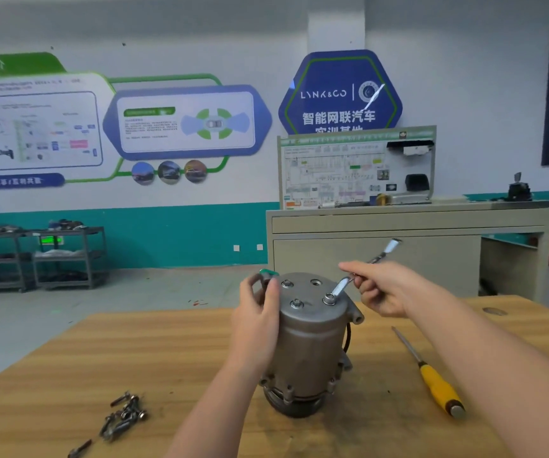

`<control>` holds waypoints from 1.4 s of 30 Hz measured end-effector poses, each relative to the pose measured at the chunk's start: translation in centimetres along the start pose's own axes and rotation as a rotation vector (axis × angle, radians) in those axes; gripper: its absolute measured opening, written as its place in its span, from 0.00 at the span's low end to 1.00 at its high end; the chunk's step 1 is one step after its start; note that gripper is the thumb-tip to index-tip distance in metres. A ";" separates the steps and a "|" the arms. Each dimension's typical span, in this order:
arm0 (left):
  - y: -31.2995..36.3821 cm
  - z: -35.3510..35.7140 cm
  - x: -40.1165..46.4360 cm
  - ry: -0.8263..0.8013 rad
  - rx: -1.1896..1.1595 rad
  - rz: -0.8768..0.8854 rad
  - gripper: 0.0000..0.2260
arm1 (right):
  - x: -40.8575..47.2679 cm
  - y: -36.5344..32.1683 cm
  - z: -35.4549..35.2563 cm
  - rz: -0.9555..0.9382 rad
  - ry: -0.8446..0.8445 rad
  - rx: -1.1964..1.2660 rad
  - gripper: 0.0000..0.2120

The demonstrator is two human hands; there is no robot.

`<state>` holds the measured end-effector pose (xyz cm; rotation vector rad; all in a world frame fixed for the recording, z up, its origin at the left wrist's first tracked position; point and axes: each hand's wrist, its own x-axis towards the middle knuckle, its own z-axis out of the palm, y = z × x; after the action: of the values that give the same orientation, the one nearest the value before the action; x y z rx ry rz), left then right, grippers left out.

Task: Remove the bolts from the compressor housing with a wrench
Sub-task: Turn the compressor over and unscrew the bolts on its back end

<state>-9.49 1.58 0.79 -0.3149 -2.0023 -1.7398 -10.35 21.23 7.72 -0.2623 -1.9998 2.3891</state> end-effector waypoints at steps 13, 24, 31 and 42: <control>-8.7 -0.5 -2.6 -0.093 -0.189 0.084 0.42 | -0.9 -4.2 8.5 -0.346 -0.114 -1.378 0.14; -8.4 -1.0 -4.0 -0.130 -0.158 0.013 0.50 | -7.7 4.1 2.5 -1.118 -0.176 -1.270 0.21; -8.3 -0.4 -3.8 -0.063 -0.048 0.023 0.45 | -6.7 7.0 -1.4 -0.359 -0.178 0.260 0.09; -8.3 -0.6 -3.5 -0.120 -0.035 -0.015 0.53 | 0.9 -1.6 0.8 0.091 -0.024 -0.037 0.06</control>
<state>-10.15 0.04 -8.11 -0.4268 -2.0644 -1.8051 -11.45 20.83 9.30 -0.3335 -2.0889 2.4210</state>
